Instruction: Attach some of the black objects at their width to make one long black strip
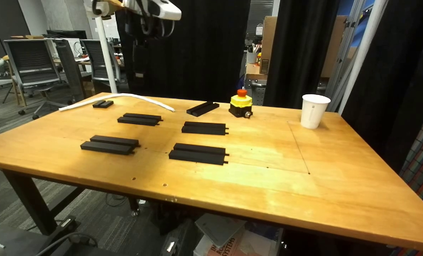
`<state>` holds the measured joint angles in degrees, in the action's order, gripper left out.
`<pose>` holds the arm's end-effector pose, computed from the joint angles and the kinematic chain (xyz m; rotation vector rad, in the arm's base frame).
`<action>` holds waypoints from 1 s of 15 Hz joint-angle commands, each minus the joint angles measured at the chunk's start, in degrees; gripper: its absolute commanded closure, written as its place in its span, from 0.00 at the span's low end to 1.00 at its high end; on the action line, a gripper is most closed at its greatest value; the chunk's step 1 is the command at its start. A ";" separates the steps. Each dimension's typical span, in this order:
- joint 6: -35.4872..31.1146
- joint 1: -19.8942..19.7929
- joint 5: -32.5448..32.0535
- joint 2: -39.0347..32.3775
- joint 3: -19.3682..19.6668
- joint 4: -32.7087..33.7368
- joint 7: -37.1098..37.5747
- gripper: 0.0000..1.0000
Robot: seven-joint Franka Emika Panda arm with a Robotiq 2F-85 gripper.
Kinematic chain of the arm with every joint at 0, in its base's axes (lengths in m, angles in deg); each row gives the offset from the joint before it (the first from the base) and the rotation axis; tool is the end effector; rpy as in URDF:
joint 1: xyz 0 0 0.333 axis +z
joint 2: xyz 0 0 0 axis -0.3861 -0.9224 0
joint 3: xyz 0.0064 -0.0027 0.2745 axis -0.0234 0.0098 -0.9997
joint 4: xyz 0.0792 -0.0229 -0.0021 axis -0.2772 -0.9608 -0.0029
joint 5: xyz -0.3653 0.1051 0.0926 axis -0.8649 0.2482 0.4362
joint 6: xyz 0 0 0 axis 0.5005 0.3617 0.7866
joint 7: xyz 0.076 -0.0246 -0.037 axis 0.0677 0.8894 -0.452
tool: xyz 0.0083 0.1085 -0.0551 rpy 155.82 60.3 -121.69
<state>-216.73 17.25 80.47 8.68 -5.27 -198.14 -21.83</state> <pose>0.4989 0.0693 0.3456 -2.5228 1.4203 0.1052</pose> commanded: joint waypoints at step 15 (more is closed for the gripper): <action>-12.33 6.72 -3.91 -0.20 8.02 -9.57 29.71 0.00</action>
<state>-227.11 25.81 73.78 3.40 -0.87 -201.11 16.03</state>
